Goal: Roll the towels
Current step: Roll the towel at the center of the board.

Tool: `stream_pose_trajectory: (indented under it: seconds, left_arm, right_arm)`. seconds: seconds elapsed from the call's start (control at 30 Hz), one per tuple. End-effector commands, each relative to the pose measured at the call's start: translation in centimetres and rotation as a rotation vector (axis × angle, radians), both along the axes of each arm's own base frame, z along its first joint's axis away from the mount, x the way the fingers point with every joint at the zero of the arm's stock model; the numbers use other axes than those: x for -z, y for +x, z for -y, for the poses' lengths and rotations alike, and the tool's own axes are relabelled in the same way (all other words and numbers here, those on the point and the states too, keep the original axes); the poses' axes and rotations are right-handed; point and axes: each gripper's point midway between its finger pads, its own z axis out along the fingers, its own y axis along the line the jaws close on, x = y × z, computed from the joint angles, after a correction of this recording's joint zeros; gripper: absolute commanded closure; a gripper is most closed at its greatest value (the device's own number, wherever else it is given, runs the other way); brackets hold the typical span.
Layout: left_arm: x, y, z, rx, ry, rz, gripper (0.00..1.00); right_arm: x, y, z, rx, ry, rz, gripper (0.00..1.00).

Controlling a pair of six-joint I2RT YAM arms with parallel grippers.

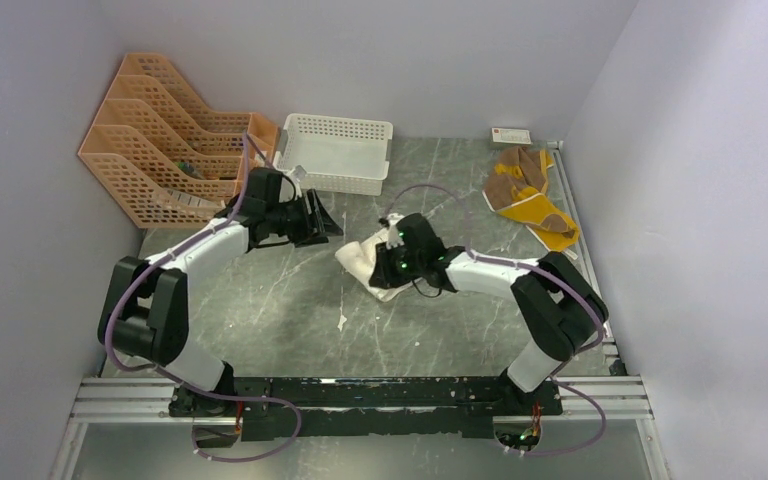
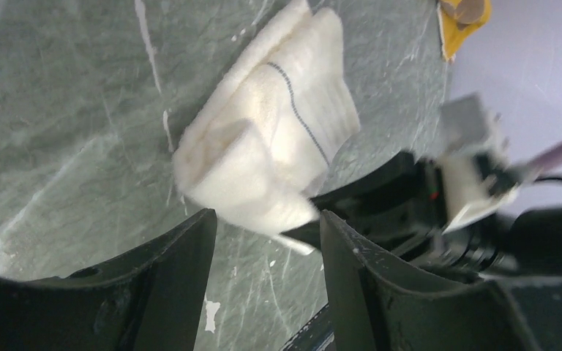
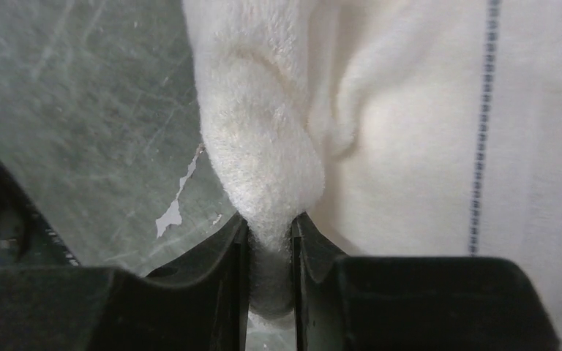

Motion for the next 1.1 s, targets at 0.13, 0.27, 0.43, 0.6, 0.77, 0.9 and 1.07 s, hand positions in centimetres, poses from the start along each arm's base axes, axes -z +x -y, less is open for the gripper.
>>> stream_pose_trajectory:
  seconds: [0.13,0.27,0.43,0.6,0.77,0.9,1.07]
  left_arm:
    - [2.6,-1.7,1.4,0.049,0.053,-0.030,0.35]
    - [4.4,-2.4,3.4,0.072,0.082,-0.061,0.36]
    - [6.0,-2.3,4.8,0.046,0.038,-0.101,0.36]
    - [7.6,-1.7,5.0,0.030,0.048,-0.125,0.37]
    - [8.7,-1.4,5.0,0.020,0.058,-0.140,0.39]
    - [9.9,-1.6,4.9,0.012,0.069,-0.159,0.47]
    - [11.2,-1.6,4.9,0.016,0.123,-0.187,0.56]
  right_arm:
    - [-2.4,0.5,0.9,0.010,0.376,-0.250,0.79]
    - [-1.5,0.3,1.2,0.023,0.453,-0.360,0.79]
    - [-0.4,-0.2,1.2,0.042,0.461,-0.420,0.76]
    - [-0.3,-0.2,1.2,0.043,0.460,-0.430,0.75]
    - [0.2,-0.4,1.3,0.039,0.446,-0.446,0.74]
    - [0.7,-0.3,1.4,0.026,0.388,-0.429,0.67]
    - [1.7,2.1,3.5,0.041,0.041,-0.235,0.55]
